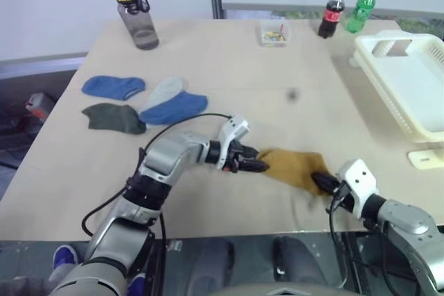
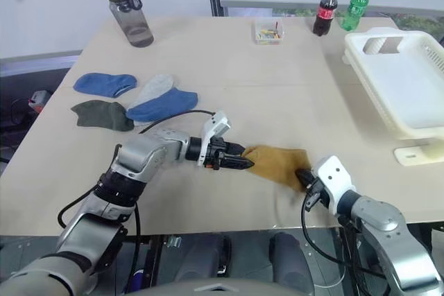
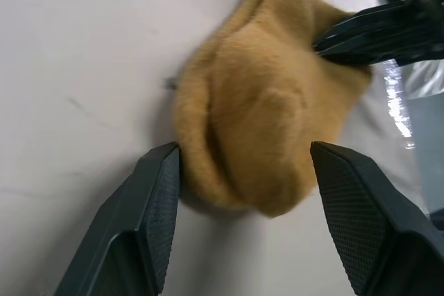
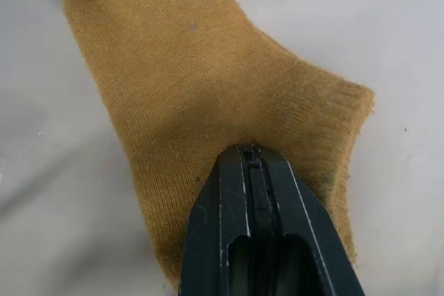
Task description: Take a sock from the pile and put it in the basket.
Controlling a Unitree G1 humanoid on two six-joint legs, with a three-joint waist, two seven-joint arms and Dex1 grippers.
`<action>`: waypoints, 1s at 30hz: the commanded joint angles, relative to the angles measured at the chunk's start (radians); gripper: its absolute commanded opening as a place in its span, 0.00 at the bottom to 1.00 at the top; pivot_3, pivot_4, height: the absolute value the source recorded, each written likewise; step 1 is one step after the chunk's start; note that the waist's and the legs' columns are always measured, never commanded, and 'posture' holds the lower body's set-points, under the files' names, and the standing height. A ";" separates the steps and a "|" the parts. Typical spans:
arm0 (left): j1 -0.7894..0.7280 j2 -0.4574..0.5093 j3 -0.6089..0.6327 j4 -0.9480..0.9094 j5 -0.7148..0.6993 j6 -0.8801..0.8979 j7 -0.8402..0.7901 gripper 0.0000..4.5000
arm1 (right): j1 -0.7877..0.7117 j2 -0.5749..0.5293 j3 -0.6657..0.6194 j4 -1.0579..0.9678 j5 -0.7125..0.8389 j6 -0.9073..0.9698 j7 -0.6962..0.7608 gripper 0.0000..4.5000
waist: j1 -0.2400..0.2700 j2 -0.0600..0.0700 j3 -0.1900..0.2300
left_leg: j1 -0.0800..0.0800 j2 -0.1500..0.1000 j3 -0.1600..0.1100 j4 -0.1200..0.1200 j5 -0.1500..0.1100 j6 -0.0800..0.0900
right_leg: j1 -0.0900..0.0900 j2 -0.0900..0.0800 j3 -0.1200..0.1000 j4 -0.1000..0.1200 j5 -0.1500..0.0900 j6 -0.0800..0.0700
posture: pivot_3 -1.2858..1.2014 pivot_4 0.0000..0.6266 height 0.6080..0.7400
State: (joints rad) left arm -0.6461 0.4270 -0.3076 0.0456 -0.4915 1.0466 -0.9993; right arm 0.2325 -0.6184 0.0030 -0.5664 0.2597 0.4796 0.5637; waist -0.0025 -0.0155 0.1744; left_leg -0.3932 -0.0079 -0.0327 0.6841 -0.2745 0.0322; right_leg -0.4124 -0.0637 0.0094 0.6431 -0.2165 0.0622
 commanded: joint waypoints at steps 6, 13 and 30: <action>-0.092 -0.089 0.090 0.027 -0.156 0.144 -0.036 0.70 | -0.003 -0.006 0.003 -0.017 -0.013 0.011 0.014 0.01 | -0.004 0.000 0.000 | 0.000 0.000 0.000 0.000 0.000 0.000 | 0.000 0.000 0.000 0.000 0.000 0.000 | 0.52 0.24 1.00; -0.153 -0.187 0.064 0.121 -0.181 0.146 -0.061 0.70 | 0.005 -0.009 -0.014 -0.059 -0.010 0.039 0.007 0.01 | -0.004 0.000 0.000 | 0.000 0.000 0.000 0.000 0.000 0.000 | 0.000 0.000 0.000 0.000 0.000 0.000 | 0.52 0.24 1.00; -0.191 -0.452 0.050 0.385 -0.092 0.035 0.014 0.70 | 0.017 0.104 -0.167 -0.235 0.180 0.167 -0.077 0.01 | -0.002 0.000 0.000 | -0.001 -0.001 0.000 0.001 0.000 0.000 | 0.000 0.000 0.000 0.000 0.000 0.000 | 0.52 0.24 1.00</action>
State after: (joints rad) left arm -0.8228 0.0015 -0.2599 0.4143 -0.5876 1.0814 -0.9999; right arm 0.2689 -0.5264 -0.1202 -0.7223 0.3925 0.6544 0.4996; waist -0.0048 -0.0158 0.1748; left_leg -0.3944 -0.0085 -0.0332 0.6846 -0.2746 0.0323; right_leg -0.4128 -0.0640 0.0093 0.6430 -0.2164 0.0623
